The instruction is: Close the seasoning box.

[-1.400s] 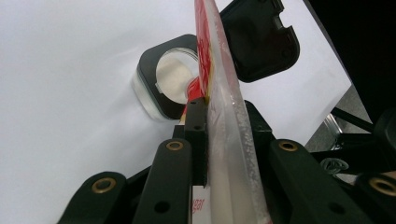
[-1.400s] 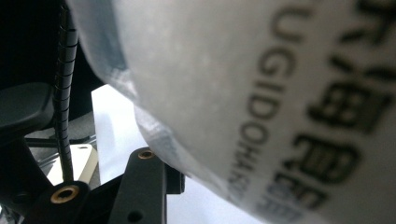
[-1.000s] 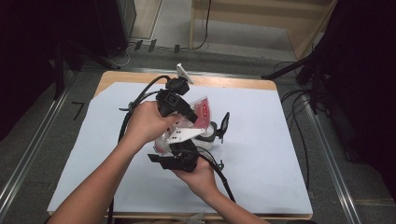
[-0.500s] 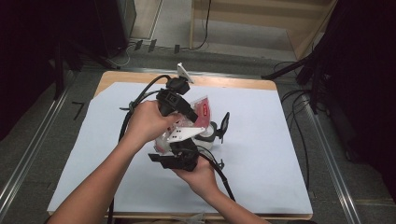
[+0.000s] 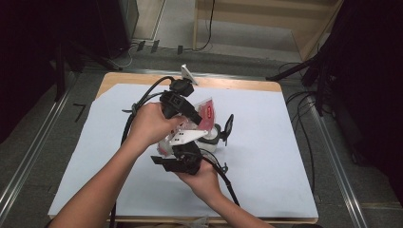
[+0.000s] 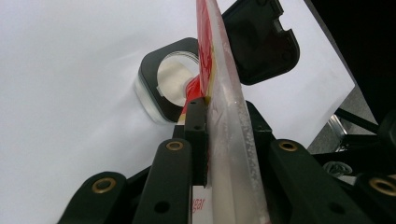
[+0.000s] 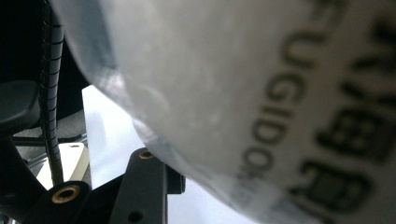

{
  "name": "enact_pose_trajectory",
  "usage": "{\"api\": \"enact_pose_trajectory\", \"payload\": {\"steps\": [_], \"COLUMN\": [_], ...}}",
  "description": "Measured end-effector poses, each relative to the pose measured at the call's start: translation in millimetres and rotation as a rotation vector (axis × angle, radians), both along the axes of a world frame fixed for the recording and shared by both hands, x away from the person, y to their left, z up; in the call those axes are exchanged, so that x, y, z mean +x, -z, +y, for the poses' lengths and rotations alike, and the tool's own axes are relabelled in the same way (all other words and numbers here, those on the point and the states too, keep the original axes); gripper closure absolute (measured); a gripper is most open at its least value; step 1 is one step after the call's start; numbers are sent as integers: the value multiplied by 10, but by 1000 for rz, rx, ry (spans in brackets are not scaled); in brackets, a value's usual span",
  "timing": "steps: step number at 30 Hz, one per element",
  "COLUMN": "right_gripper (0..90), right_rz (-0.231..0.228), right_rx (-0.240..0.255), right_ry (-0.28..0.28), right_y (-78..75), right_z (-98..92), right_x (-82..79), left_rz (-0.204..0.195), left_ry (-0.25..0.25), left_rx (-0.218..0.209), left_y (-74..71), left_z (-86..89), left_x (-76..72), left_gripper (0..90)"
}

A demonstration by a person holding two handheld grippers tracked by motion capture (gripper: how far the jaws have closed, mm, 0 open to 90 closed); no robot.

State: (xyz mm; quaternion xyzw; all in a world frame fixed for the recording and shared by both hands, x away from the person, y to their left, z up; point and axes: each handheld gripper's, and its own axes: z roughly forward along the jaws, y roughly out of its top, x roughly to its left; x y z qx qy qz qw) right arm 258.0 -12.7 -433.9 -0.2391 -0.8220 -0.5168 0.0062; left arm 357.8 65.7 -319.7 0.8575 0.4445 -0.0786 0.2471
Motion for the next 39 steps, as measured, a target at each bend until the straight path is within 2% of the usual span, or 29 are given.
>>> {"api": "enact_pose_trajectory", "payload": {"steps": [8, 18, 28, 39], "right_gripper": [638, 633, 639, 639], "right_rz": [-1, 19, 8, 16], "right_rx": [10, 22, 18, 17], "right_ry": [-8, -18, -28, -37], "right_y": [-9, -25, -51, -35], "right_z": [4, 4, 5, 12], "right_x": [8, 15, 18, 17], "left_rz": [-1, 20, 7, 1], "left_ry": [2, 1, 2, 2], "left_rx": [11, 24, 21, 40], "left_y": [-24, -29, -54, -45], "left_z": [-6, -18, -14, -21], "left_x": [0, 33, 34, 13], "left_gripper": [778, 779, 778, 778]}}
